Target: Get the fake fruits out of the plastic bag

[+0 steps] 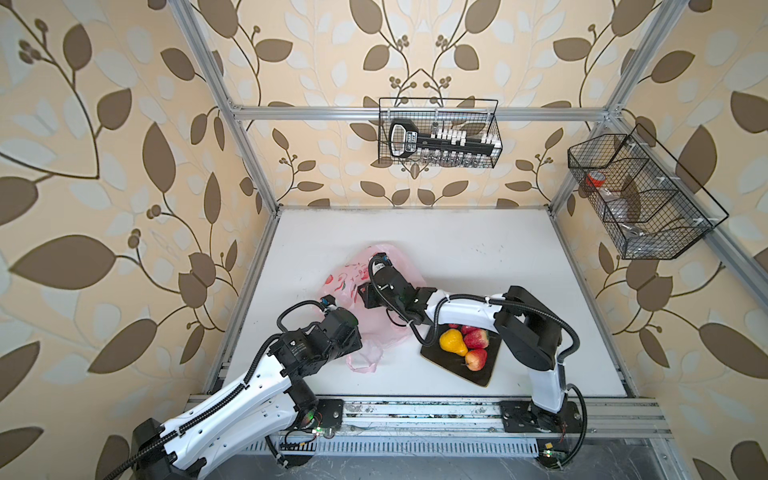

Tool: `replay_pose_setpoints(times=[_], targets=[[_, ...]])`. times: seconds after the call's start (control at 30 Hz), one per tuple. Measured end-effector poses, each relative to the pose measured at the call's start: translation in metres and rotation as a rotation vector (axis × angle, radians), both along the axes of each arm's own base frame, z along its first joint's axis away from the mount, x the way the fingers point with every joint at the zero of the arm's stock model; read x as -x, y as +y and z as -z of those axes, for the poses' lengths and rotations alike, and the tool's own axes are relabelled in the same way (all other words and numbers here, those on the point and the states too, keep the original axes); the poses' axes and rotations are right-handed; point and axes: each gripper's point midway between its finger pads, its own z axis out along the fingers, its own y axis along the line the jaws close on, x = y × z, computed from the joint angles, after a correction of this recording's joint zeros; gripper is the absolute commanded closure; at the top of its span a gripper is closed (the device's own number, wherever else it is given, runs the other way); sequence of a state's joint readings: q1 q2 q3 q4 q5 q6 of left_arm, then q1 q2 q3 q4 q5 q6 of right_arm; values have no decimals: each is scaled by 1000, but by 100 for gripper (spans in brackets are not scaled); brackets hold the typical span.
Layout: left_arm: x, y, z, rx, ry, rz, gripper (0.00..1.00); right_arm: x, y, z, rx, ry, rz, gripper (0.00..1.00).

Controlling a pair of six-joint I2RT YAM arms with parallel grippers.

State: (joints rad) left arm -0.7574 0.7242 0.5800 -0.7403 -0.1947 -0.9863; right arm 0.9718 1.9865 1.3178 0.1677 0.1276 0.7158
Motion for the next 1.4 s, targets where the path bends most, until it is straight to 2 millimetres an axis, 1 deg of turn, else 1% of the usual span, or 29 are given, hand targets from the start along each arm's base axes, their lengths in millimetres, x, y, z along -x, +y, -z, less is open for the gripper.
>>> replay_pose_setpoints(times=[0.17,0.27,0.33,0.43,0.53,0.57,0.63,0.7,0.77,0.83,0.9,1.0,1.1,1.23,1.33,1.4], targets=[[-1,5,5,-5,-10,-30,100,25,-10,-14,0,31,-88,76],[0,10,10,-11,-9,-59,100,45,-22,-22,16,53,-151,76],[0,13,14,-16,-4,-75,100,58,-30,-31,19,58,-190,76],[-1,16,18,-33,1,-96,100,78,-47,-49,16,56,-241,76],[-2,17,21,-54,8,-104,100,96,-69,-67,13,46,-263,75],[-3,18,22,-62,9,-107,100,103,-79,-72,18,44,-261,75],[-6,18,25,-77,11,-112,100,112,-99,-75,33,41,-245,75],[-9,16,28,-88,14,-114,100,119,-124,-73,66,42,-201,75],[-11,16,30,-101,14,-118,100,122,-149,-65,100,53,-138,75],[-15,15,32,-117,16,-122,100,122,-176,-53,138,77,-50,74],[-18,13,34,-129,21,-124,100,122,-205,-37,186,115,55,72],[-23,11,32,-136,14,-126,100,125,-235,-15,244,165,174,71],[-29,7,28,-134,-2,-129,100,128,-256,1,276,199,269,70],[-35,3,25,-136,-12,-124,100,129,-270,12,295,225,344,67],[-35,2,29,-153,-4,-116,100,131,-276,21,308,243,379,62],[-35,2,31,-164,5,-113,99,132,-281,29,326,258,401,55]])
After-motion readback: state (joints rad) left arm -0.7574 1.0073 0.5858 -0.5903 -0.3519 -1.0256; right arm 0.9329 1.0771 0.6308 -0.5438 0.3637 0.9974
